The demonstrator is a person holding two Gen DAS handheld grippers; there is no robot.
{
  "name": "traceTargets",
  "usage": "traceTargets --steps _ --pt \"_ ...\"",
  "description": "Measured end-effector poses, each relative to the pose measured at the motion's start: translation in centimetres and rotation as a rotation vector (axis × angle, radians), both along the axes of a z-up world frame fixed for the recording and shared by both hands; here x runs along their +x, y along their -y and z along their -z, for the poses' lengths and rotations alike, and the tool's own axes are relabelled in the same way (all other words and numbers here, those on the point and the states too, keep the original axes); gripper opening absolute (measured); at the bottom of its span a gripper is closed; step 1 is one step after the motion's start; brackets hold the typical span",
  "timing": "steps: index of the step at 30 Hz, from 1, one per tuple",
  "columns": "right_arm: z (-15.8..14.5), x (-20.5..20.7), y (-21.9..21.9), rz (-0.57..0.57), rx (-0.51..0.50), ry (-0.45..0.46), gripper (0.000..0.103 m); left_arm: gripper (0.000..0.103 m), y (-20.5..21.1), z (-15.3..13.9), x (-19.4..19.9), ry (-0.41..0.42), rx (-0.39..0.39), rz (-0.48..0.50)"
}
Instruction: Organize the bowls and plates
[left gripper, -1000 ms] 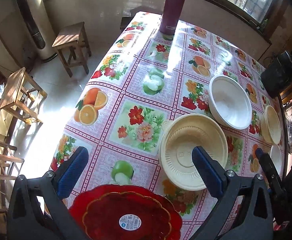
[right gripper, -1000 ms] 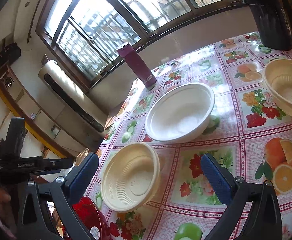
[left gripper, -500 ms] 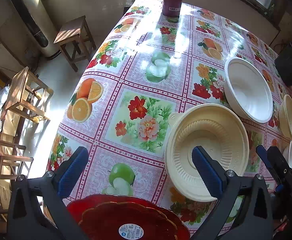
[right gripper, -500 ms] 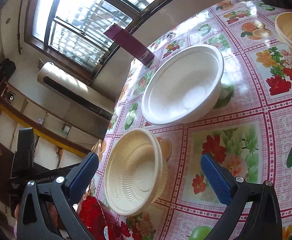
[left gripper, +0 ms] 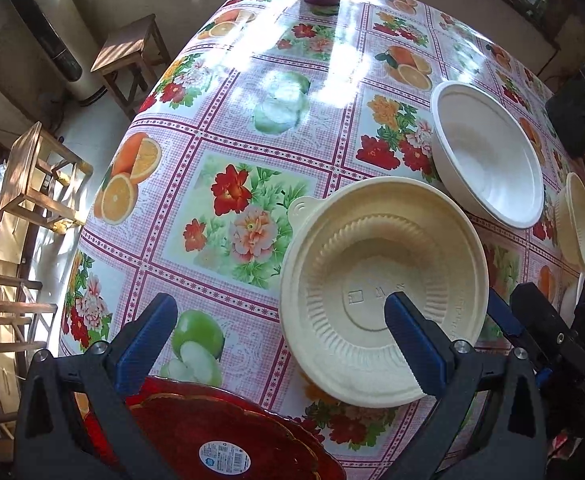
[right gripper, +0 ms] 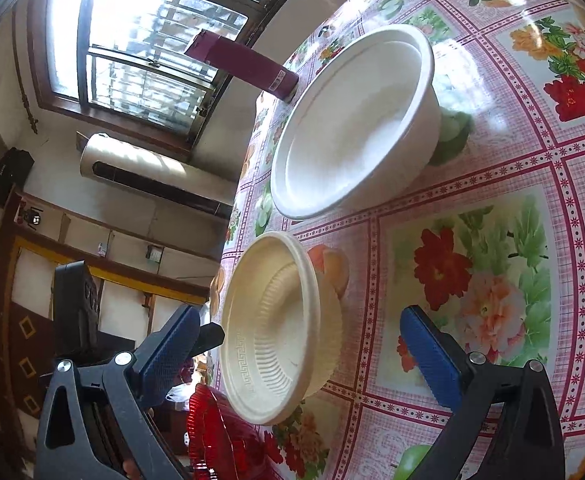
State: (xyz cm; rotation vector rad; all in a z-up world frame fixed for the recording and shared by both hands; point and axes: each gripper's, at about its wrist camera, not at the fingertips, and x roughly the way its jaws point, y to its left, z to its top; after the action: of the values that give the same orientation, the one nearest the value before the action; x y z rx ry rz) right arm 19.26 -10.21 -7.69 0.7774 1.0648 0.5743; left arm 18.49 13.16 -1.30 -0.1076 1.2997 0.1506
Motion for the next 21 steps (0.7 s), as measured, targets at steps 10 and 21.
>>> traceTargets --steps 10,21 --pt "-0.1 0.2 -1.0 -0.037 -0.012 0.016 0.058 0.078 0.5 -0.1 -0.1 0.016 -0.008 0.038" --pt "-0.2 0.2 -1.7 -0.045 -0.078 0.032 0.036 0.032 0.1 0.3 -0.3 0.007 -0.072 0.034"
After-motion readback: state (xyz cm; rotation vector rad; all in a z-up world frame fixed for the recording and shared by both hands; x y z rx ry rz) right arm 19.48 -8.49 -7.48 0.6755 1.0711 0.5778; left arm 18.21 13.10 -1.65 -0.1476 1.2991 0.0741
